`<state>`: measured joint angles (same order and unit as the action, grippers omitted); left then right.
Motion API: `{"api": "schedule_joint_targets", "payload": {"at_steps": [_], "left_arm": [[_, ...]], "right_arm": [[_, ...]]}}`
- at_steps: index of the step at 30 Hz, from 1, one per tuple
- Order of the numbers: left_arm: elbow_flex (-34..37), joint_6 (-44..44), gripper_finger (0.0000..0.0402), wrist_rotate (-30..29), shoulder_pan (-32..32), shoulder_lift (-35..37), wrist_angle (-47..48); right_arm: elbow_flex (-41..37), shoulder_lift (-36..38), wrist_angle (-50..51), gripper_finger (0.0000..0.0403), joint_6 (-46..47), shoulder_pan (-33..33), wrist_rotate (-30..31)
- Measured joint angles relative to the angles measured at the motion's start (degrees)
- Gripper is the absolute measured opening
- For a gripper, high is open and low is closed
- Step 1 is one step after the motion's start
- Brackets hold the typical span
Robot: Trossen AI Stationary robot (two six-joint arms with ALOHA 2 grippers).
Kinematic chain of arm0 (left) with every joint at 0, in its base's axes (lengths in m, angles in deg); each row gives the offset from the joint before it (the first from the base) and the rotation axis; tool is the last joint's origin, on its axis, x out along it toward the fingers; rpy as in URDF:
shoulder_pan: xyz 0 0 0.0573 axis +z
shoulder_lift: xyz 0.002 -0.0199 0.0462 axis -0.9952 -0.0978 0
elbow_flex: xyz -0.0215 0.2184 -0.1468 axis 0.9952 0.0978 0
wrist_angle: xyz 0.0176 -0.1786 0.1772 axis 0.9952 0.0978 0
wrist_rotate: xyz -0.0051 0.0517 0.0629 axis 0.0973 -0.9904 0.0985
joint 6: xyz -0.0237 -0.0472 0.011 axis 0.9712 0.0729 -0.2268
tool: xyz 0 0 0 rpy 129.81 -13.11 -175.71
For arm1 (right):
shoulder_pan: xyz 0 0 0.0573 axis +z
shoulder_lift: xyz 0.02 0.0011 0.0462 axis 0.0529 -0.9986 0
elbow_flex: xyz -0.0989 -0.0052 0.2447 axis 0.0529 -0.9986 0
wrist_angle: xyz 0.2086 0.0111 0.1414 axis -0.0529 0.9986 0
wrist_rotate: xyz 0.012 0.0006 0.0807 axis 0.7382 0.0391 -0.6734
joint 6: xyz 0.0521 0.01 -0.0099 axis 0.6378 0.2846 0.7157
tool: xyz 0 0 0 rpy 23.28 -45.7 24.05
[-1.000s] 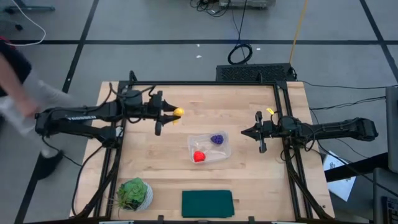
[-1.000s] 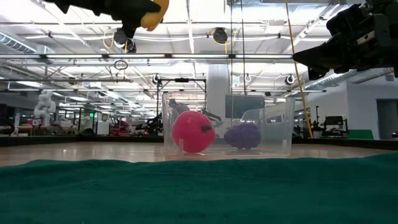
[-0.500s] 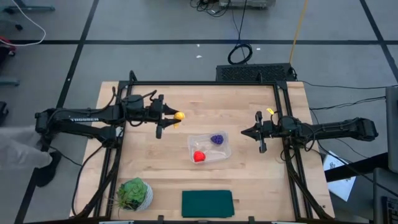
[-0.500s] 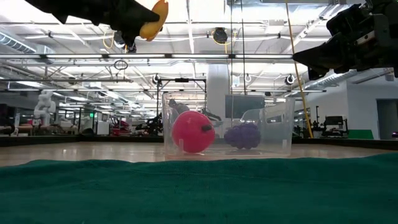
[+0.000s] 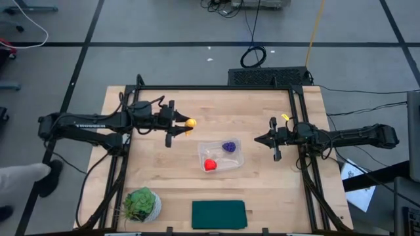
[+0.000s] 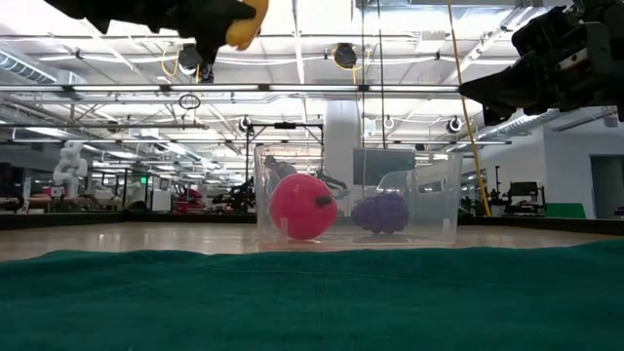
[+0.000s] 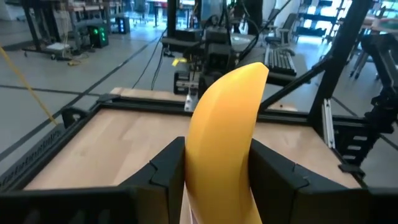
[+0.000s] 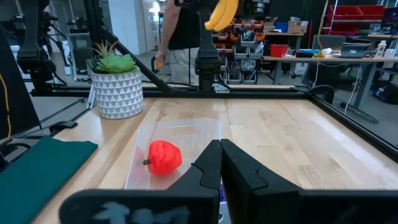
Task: Pick and placing Produce into tupperware
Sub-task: Put the banana into the transparent bin
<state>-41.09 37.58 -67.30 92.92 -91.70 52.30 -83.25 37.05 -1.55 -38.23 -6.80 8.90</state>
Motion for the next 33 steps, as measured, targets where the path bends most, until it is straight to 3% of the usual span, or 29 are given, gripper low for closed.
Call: {"api": "schedule_joint_targets", "payload": {"at_steps": [23, 33], "left_arm": [[-17.1, 0.0, 0.0143, -1.1, -4.4, -14.2, 13.8], [-20.4, 2.2, 0.0143, -2.0, -5.7, -17.9, 18.0]], "right_arm": [[0.0, 0.0, 0.0, 0.0000, 0.4, 0.0, 0.0], [0.0, 0.0, 0.0, 0.0000, 0.4, 0.0, 0.0]]}}
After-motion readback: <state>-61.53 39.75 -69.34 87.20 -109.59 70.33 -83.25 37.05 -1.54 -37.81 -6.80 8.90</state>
